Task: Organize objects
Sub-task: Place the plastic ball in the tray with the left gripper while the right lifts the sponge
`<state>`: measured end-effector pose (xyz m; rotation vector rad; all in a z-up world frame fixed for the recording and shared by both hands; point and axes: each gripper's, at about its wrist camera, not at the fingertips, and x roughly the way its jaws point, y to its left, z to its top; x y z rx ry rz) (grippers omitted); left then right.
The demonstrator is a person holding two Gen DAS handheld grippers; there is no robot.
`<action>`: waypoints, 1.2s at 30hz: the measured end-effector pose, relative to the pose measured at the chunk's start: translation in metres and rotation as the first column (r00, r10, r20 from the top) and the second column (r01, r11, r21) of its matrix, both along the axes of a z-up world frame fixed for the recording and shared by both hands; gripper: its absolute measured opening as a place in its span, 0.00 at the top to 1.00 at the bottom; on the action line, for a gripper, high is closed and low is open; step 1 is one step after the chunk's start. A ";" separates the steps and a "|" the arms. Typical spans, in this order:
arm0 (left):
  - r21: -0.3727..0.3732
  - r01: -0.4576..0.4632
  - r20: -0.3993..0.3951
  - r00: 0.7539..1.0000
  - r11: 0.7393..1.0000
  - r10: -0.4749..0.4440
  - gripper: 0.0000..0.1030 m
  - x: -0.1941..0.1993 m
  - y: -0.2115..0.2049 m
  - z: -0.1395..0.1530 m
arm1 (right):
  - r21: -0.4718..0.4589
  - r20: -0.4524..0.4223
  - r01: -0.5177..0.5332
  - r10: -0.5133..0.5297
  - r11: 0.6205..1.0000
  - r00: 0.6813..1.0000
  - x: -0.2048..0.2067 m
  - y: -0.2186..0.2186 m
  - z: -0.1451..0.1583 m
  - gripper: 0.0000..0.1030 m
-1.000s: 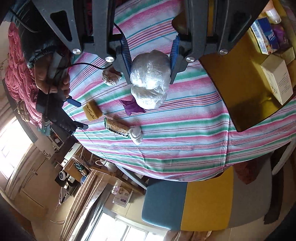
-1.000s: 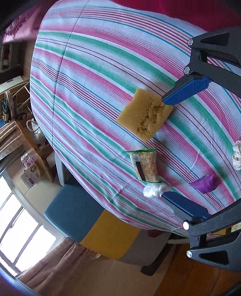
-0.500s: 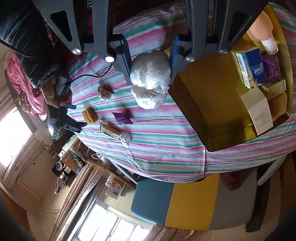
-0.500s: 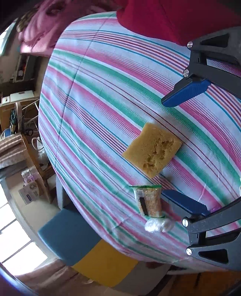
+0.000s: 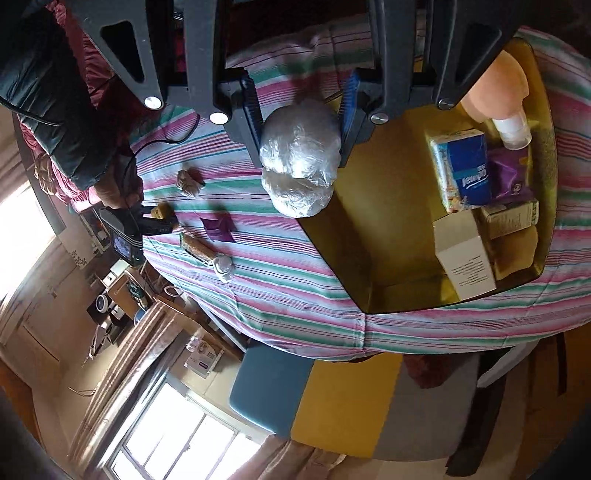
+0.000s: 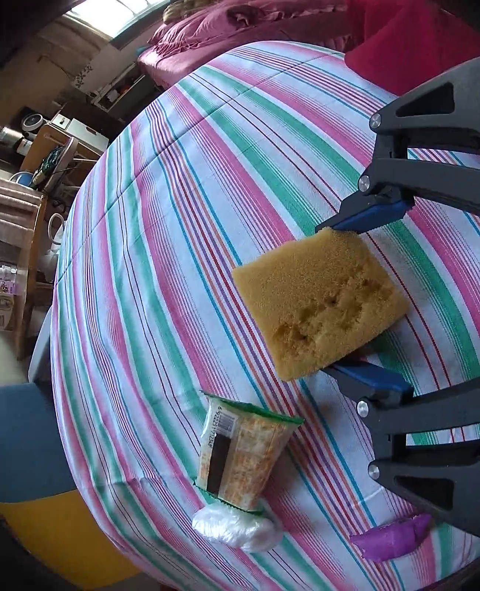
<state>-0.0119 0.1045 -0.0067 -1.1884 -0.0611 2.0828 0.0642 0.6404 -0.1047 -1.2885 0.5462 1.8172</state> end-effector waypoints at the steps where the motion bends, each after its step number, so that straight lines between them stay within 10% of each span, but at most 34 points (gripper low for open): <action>1: -0.008 -0.027 0.004 1.000 1.000 0.027 0.65 -0.001 -0.008 -0.003 | -0.010 -0.012 -0.003 0.003 1.000 1.000 0.001 -0.001 0.001 0.41; 11: -0.051 -0.233 0.058 0.970 0.971 0.236 0.66 -0.013 -0.076 -0.026 | -0.003 -0.100 -0.005 0.004 1.000 0.995 -0.005 -0.010 0.021 0.41; 36: -0.260 -0.133 0.067 0.986 0.956 0.155 0.52 -0.022 -0.033 -0.062 | -0.028 -0.067 -0.038 0.036 0.999 0.997 -0.010 -0.012 0.014 0.41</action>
